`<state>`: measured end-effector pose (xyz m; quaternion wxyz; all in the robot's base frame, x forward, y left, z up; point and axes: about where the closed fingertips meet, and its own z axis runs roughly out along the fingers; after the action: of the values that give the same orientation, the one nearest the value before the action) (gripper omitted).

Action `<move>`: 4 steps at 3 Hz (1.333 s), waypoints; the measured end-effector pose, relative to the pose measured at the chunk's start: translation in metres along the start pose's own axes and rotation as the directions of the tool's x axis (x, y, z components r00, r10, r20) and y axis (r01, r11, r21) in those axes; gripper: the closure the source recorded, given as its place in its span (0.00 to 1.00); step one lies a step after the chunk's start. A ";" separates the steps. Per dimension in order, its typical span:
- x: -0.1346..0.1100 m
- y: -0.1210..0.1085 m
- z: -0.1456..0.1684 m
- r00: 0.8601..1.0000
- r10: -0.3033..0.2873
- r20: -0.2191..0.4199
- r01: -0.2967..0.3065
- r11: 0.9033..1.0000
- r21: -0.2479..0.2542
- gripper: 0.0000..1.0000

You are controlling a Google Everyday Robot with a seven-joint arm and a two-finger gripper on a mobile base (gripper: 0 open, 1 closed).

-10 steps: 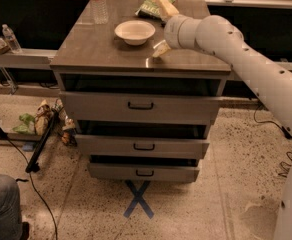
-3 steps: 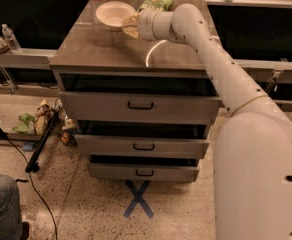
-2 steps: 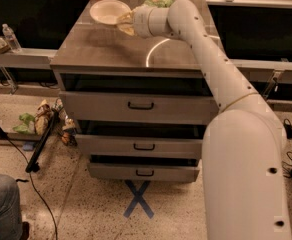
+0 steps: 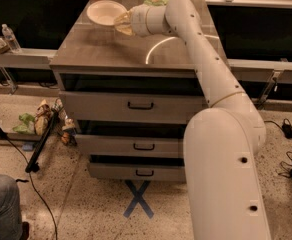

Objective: Move paper bowl near water bottle

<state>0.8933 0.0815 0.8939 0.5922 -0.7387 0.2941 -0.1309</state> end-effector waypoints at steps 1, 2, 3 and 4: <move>0.003 0.004 0.004 1.000 0.017 0.007 -0.017 1.000 -0.012 0.75; 0.003 0.007 0.008 1.000 0.026 0.016 -0.026 0.999 -0.023 0.52; 0.003 0.009 0.009 0.999 0.030 0.023 -0.030 0.999 -0.034 0.28; 0.003 0.012 0.006 0.999 0.037 0.023 -0.037 0.999 -0.036 0.00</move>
Offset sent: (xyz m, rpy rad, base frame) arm 0.0169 -0.0033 -0.0059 -0.0015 0.0496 0.0135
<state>0.8960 0.0830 0.8805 0.5846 -0.7451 0.3031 -0.1060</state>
